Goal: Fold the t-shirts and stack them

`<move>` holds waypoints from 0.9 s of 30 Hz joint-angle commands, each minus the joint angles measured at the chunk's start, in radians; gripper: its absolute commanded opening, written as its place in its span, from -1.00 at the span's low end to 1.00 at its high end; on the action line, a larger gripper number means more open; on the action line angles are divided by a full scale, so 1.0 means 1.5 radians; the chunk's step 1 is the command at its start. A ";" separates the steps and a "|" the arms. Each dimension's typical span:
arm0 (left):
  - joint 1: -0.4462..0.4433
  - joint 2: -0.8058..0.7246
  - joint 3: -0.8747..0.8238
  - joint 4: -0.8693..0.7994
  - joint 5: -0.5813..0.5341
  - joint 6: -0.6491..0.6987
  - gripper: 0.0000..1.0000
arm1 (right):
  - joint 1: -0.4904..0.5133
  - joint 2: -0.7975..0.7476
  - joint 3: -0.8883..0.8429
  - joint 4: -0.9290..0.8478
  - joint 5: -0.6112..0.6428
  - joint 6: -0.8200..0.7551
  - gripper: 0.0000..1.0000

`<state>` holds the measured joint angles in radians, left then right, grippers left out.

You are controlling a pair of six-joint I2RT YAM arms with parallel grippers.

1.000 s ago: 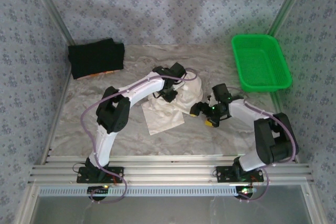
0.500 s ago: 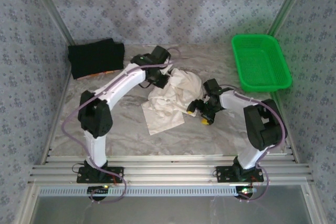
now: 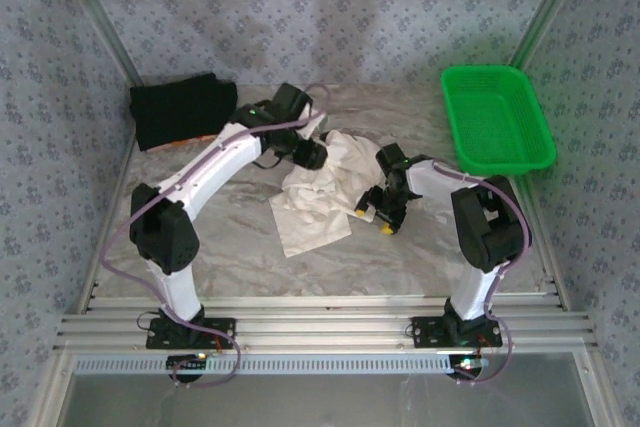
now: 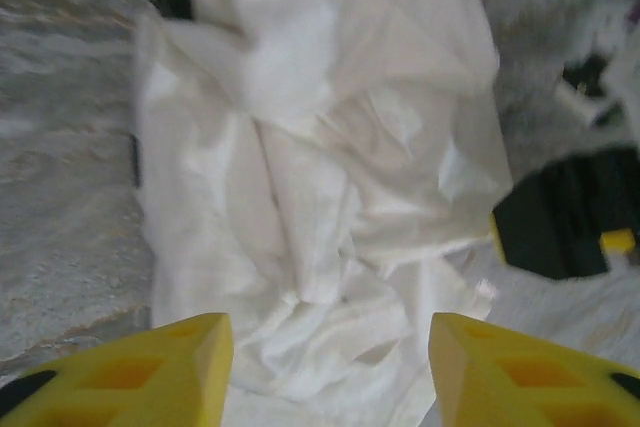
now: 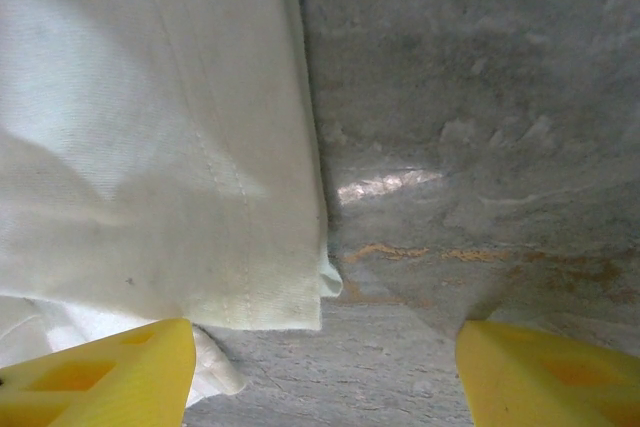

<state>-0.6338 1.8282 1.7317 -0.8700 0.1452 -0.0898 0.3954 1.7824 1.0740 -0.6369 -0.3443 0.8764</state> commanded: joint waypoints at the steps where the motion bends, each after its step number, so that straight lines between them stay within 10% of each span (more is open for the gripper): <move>1: -0.027 0.037 -0.029 -0.024 -0.025 0.028 0.21 | 0.013 0.034 0.015 0.177 0.017 -0.008 0.43; 27: -0.085 0.194 0.033 -0.009 -0.259 0.027 0.11 | 0.014 0.018 -0.005 0.167 0.009 -0.026 0.44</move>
<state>-0.7559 2.1056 1.7405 -0.8860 -0.2005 -0.0528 0.4000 1.7802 1.0740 -0.6350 -0.3393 0.8749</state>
